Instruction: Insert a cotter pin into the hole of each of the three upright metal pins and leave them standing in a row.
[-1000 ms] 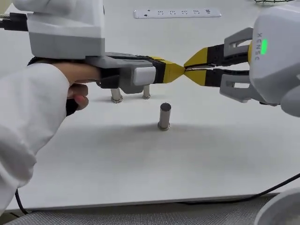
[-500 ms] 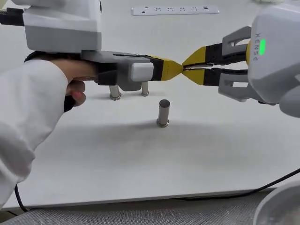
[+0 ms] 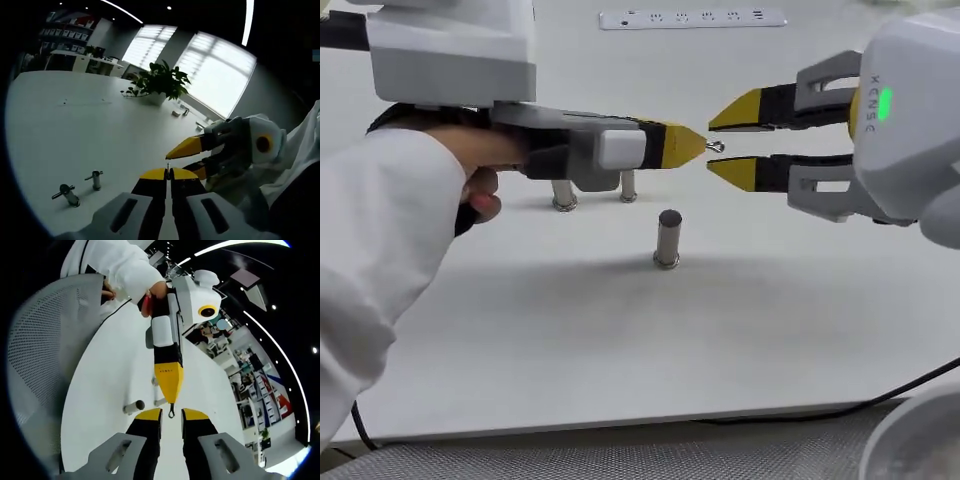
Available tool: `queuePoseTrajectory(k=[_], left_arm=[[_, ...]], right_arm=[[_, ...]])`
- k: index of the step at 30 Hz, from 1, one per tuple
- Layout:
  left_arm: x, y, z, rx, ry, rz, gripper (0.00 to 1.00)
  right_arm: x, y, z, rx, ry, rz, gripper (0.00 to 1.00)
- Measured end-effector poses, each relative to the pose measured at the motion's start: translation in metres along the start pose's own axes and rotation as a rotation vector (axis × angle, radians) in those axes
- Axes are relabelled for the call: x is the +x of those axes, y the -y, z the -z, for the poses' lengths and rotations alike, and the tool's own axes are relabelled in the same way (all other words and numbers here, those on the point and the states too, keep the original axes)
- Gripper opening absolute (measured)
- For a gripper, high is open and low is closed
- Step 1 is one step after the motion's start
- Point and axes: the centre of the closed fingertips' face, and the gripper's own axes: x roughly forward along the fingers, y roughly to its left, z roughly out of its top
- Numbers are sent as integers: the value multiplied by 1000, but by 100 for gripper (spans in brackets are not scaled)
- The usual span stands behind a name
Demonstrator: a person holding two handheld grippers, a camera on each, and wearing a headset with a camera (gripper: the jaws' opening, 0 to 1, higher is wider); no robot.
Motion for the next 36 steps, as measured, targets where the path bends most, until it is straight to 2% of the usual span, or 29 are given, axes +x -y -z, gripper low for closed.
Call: queuePoseTrajectory(k=[1,4,5,7,9,10,11,12,14,15,16,17,19,21,23,24,25,27,28,30,36], left_arm=[[-1,0,0,9,-2,-3,0],[-4,2,0,43,-1,8,0],[-5,4,0,71,-2,12,0],[-6,4,2,100,-15,16,0],[-7,6,3,156,-26,23,0],[-8,7,3,202,-27,28,0],[-8,8,3,241,-25,28,0],[-9,10,4,279,-30,34,0],[-9,13,4,336,-32,46,0],[-9,16,5,375,-33,54,0],[-9,18,5,404,-38,62,0],[-9,19,5,445,-38,62,0],[-9,23,7,500,-43,80,0],[-10,27,9,514,-42,93,0],[-11,31,8,526,-31,107,0],[-11,34,7,580,-27,124,0],[-11,34,9,605,-38,125,0],[-12,36,11,617,-53,134,0],[-12,38,11,626,-55,139,0],[-12,39,11,633,-55,143,0],[-12,42,14,653,-70,160,0]], right_arm=[[-1,0,2,17,-2,2,12],[-2,-6,7,137,13,-43,14],[-2,-11,7,202,19,-84,15],[-2,-12,15,287,22,-106,18],[-2,-14,15,357,46,-137,18],[-3,-13,15,430,65,-143,18],[-5,-12,12,459,86,-151,18],[-6,-14,9,525,110,-185,18],[-6,-15,6,603,148,-216,18],[-7,-18,2,653,171,-253,18],[-7,-17,2,683,180,-255,18],[-11,-15,-7,691,198,-248,17],[-12,-18,-9,703,205,-275,16],[-12,-20,-8,691,203,-281,10],[-9,-19,-8,684,200,-285,9],[-9,-20,-9,683,203,-287,9],[-11,-22,-11,684,205,-291,9],[-11,-23,-13,688,215,-300,8],[-12,-24,-18,714,232,-320,8],[-12,-23,-21,741,251,-325,6],[-12,-27,-19,698,241,-345,0]])
